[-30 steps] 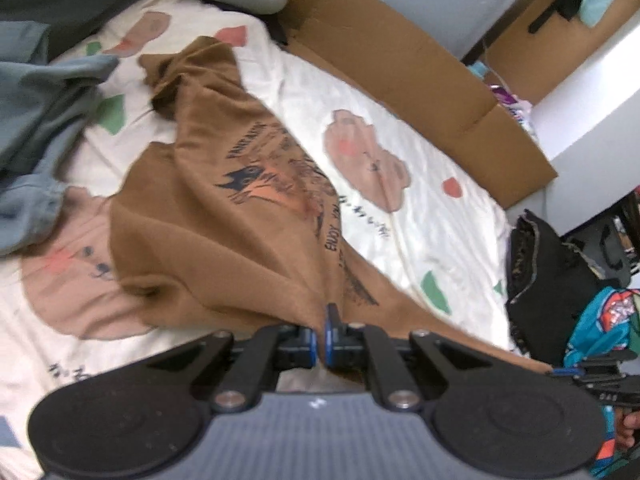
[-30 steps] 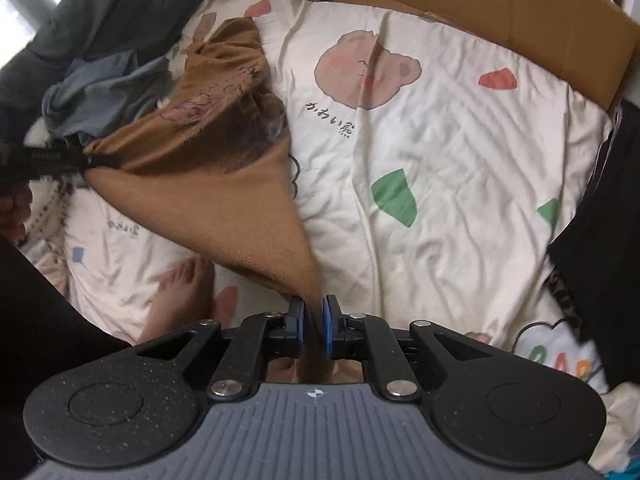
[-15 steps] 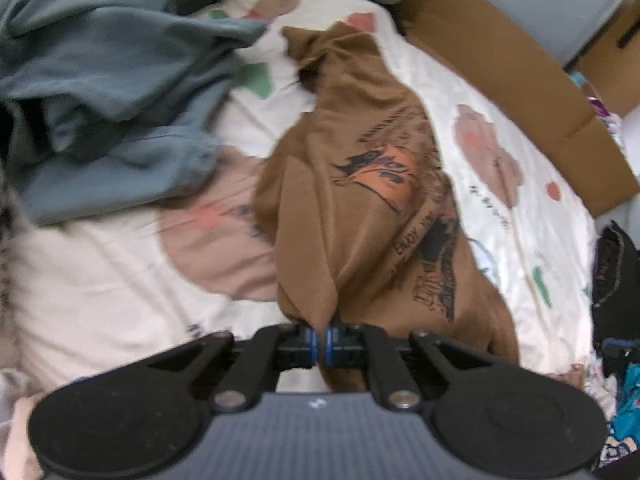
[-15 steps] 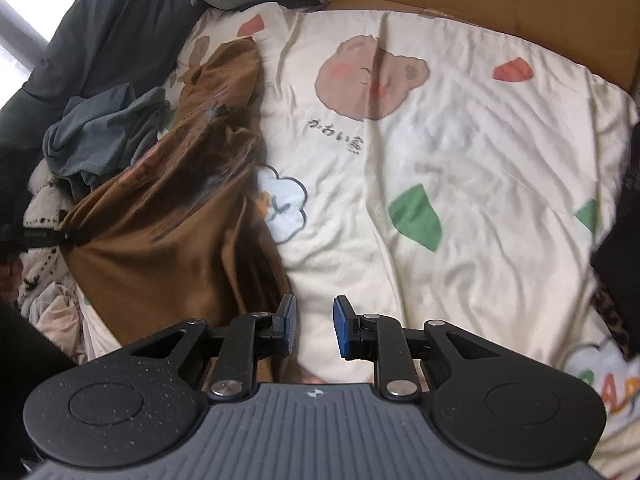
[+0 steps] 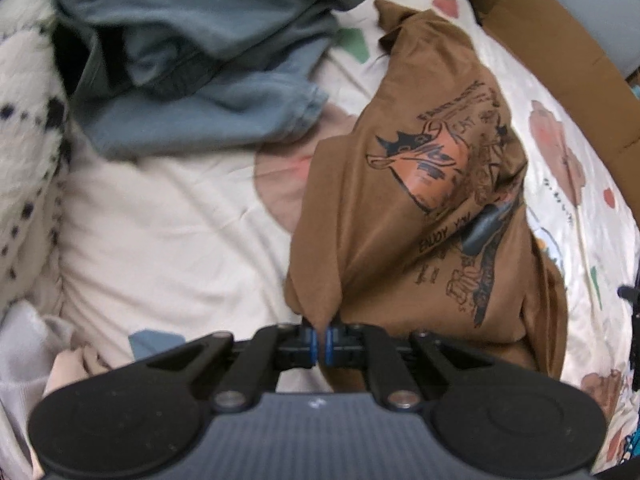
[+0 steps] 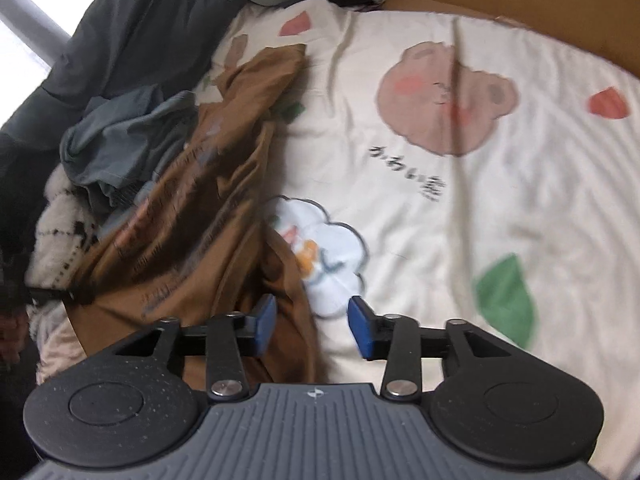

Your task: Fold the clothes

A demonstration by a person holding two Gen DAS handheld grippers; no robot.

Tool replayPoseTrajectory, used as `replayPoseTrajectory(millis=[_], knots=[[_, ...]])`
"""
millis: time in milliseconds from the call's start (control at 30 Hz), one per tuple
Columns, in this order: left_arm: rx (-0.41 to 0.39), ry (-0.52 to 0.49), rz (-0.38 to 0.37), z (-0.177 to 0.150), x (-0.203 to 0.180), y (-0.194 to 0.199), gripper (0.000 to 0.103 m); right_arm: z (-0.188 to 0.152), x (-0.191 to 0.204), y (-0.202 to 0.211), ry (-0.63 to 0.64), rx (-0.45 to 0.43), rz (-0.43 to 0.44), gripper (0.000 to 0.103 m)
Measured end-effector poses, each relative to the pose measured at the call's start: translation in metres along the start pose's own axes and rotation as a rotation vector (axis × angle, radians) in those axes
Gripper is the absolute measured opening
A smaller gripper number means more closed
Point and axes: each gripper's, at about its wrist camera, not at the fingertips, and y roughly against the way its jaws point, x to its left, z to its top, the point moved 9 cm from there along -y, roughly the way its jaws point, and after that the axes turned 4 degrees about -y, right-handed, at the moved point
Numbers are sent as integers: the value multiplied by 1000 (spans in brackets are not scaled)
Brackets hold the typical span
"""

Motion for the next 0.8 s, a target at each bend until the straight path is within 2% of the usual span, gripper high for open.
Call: replayPoseTrajectory(millis=[200, 333, 633, 800], knots=[[17, 4, 8, -11, 9, 0, 4, 10, 17, -45, 2, 32, 74, 52], [48, 25, 19, -23, 18, -6, 4, 19, 22, -64, -8, 49, 97, 58], [122, 55, 38, -54, 34, -18, 4, 44, 37, -104, 18, 122, 149, 59], [126, 42, 57, -60, 36, -20, 4, 58, 43, -132, 41, 169, 164, 59]])
